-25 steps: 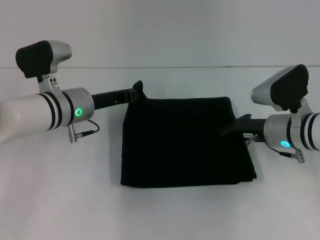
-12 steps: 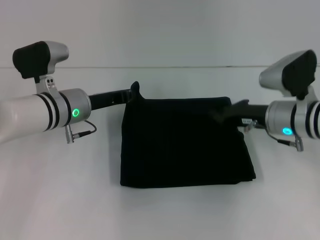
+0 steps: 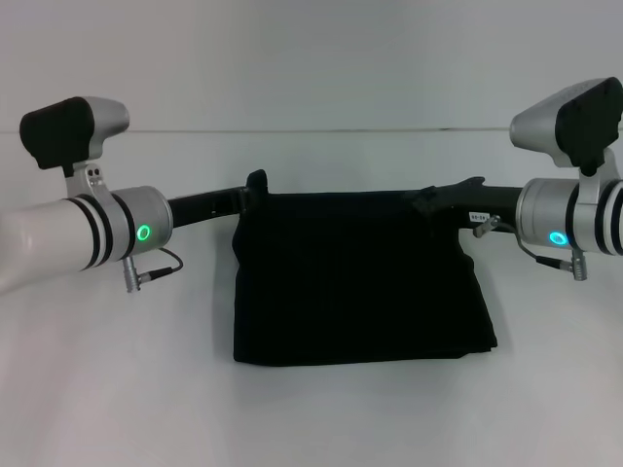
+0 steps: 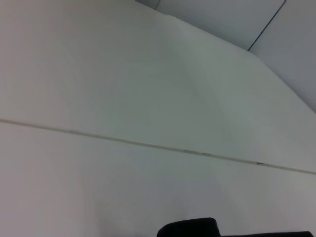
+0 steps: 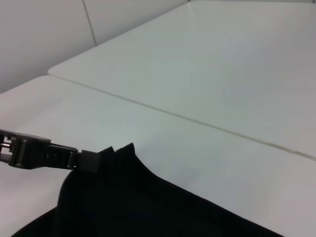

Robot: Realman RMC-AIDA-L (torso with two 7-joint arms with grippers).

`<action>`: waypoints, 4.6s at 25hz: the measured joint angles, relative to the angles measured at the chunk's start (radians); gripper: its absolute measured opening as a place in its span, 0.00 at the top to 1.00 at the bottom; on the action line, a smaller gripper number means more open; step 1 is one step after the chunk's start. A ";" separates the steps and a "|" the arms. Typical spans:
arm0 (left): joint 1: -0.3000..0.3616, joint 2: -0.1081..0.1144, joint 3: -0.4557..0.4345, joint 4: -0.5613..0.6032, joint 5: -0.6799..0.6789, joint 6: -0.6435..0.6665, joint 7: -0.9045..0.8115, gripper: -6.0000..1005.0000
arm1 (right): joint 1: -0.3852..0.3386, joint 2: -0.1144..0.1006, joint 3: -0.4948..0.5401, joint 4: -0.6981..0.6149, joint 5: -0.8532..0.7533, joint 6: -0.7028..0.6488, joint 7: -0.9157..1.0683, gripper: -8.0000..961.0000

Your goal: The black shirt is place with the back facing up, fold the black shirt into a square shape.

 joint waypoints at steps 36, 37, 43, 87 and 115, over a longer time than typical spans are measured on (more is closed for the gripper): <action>0.129 0.006 -0.144 0.071 0.081 0.236 0.025 0.13 | -0.008 0.003 -0.001 0.020 -0.026 -0.085 -0.003 0.99; 0.130 0.008 -0.145 0.074 0.088 0.256 0.022 0.13 | -0.008 0.002 0.000 0.020 -0.026 -0.086 -0.003 0.99; 0.131 0.009 -0.140 0.086 0.173 0.323 -0.018 0.15 | -0.005 0.000 0.001 0.019 -0.026 -0.089 -0.003 0.99; 0.133 0.030 -0.191 0.082 0.215 0.424 -0.022 0.98 | 0.001 0.007 -0.009 0.021 -0.023 -0.123 -0.027 0.99; 0.128 0.034 -0.212 0.068 0.259 0.404 -0.021 0.98 | -0.012 0.010 -0.012 0.039 -0.047 -0.194 -0.130 0.99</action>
